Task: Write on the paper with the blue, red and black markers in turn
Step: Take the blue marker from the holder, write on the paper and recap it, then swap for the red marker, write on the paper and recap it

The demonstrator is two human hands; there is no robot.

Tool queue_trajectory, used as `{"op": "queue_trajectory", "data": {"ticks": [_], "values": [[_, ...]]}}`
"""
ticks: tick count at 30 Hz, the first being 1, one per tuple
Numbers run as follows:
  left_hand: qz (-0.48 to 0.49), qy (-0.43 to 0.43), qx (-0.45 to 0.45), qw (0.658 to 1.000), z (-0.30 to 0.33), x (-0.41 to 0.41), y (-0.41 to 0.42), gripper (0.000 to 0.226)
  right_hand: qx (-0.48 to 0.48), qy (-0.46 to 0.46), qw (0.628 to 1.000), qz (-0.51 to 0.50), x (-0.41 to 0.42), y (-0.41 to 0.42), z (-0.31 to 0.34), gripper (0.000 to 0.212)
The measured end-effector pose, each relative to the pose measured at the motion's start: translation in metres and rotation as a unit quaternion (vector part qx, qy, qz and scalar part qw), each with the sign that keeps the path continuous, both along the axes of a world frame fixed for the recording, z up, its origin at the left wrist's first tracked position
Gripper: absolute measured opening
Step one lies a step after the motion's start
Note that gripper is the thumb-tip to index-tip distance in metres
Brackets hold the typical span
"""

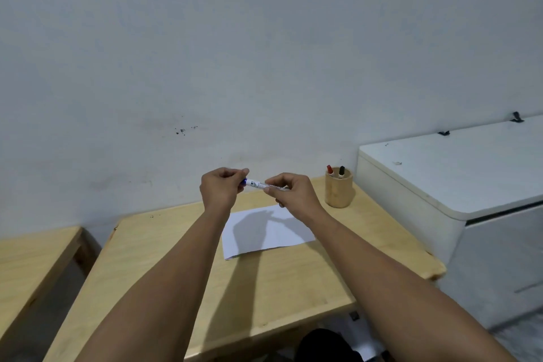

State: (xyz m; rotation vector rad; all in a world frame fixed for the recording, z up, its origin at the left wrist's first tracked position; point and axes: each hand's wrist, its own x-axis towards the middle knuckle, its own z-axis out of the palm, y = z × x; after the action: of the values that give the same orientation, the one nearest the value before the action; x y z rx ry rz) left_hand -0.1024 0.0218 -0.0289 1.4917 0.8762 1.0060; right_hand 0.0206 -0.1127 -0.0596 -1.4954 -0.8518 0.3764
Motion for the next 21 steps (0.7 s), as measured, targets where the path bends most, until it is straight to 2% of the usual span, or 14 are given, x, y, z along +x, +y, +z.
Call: {"op": "queue_trajectory", "data": {"ticks": [2, 4, 6, 8, 10, 13, 15, 17, 21], "values": [[-0.016, -0.006, 0.005, 1.000, 0.005, 0.014, -0.004, 0.016, -0.010, -0.022, 1.000, -0.014, 0.010, -0.008, 0.005, 0.011], [-0.045, -0.016, 0.023, 0.999, 0.014, 0.032, -0.011, 0.018, -0.067, -0.081, 0.994, -0.026, 0.024, -0.015, 0.015, 0.019], [-0.084, -0.024, 0.043, 0.995, 0.024, 0.055, -0.020, 0.024, -0.147, -0.159, 0.975, -0.047, 0.042, -0.019, 0.026, 0.033], [-0.100, -0.014, 0.059, 0.993, 0.027, 0.081, -0.026, 0.036, -0.162, -0.195, 0.962, -0.103, 0.064, -0.023, 0.038, 0.034], [-0.103, 0.023, 0.067, 0.992, 0.023, 0.104, -0.028, 0.041, -0.134, -0.173, 0.963, -0.159, 0.090, -0.029, 0.050, 0.025], [-0.137, 0.133, 0.110, 0.975, 0.008, 0.130, -0.032, 0.040, -0.109, -0.150, 0.956, -0.226, 0.130, -0.040, 0.064, 0.016], [-0.183, 0.195, 0.133, 0.954, -0.002, 0.146, -0.037, 0.057, -0.113, -0.145, 0.950, -0.251, 0.153, -0.044, 0.066, 0.016], [-0.226, 0.237, 0.147, 0.933, -0.011, 0.161, -0.044, 0.075, -0.137, -0.136, 0.947, -0.256, 0.172, -0.043, 0.063, 0.014], [-0.300, 0.298, 0.157, 0.893, -0.034, 0.191, -0.053, 0.093, -0.201, -0.135, 0.944, -0.223, 0.194, -0.040, 0.047, 0.017]]}}
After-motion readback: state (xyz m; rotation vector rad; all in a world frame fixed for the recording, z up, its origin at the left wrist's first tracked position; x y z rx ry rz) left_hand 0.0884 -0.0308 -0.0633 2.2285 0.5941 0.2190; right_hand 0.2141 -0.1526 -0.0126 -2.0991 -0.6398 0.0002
